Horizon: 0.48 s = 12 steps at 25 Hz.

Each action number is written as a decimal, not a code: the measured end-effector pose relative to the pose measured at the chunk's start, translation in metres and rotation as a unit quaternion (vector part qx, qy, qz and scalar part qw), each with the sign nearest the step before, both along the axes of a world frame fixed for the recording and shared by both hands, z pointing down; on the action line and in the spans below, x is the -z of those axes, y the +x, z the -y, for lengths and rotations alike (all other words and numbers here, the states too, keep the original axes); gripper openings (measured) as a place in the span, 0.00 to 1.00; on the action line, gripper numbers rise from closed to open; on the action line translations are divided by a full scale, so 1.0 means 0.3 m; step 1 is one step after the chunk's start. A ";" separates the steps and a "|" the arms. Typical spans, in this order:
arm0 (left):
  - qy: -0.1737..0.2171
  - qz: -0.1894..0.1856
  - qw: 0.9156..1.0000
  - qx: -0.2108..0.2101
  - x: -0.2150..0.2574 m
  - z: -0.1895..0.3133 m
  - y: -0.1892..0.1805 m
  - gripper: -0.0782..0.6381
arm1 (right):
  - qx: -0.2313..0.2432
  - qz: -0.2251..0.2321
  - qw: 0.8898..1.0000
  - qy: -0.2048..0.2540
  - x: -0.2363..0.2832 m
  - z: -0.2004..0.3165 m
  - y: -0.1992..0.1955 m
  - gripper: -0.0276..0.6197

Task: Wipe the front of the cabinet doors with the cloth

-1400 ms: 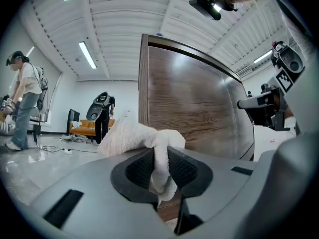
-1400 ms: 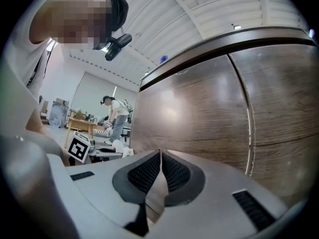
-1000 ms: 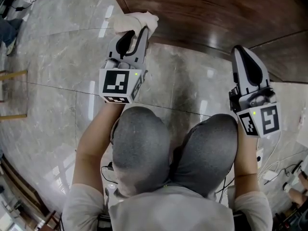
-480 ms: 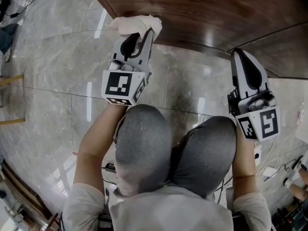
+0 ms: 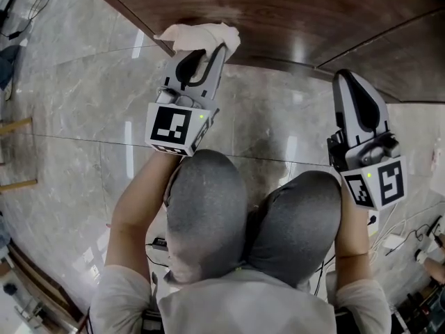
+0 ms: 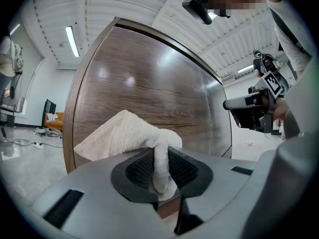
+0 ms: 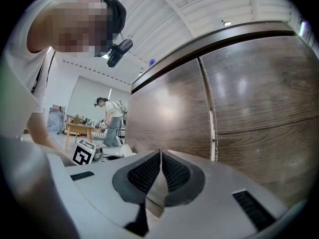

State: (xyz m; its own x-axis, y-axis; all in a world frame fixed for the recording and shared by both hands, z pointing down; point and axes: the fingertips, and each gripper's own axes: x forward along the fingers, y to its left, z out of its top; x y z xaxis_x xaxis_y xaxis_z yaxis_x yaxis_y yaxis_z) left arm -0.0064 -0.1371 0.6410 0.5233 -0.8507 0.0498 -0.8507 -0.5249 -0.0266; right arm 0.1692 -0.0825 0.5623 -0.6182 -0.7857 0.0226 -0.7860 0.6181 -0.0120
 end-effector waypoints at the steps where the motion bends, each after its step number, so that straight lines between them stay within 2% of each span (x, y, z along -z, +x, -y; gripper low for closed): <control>1: -0.003 -0.006 1.000 -0.003 0.000 -0.001 0.010 0.23 | -0.001 0.003 1.000 -0.001 0.001 -0.003 0.008 0.10; 4: -0.009 -0.012 1.000 -0.020 -0.012 0.005 0.043 0.23 | -0.006 0.014 1.000 -0.006 -0.008 -0.002 0.025 0.10; 8: -0.010 -0.007 0.999 -0.045 -0.016 0.000 0.147 0.23 | -0.012 0.030 0.999 -0.012 -0.007 -0.011 0.084 0.10; 12: -0.009 -0.005 0.998 -0.054 -0.020 0.000 0.190 0.23 | -0.020 0.031 0.999 -0.017 -0.017 -0.009 0.109 0.10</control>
State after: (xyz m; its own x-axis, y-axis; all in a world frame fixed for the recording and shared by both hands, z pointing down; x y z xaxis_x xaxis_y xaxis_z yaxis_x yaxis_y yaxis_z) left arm 0.0505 -0.1372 0.6470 0.6131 -0.7878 0.0590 -0.7888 -0.6145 -0.0091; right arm 0.2020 -0.0797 0.5674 -0.5872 -0.8093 0.0119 -0.8073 0.5845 -0.0814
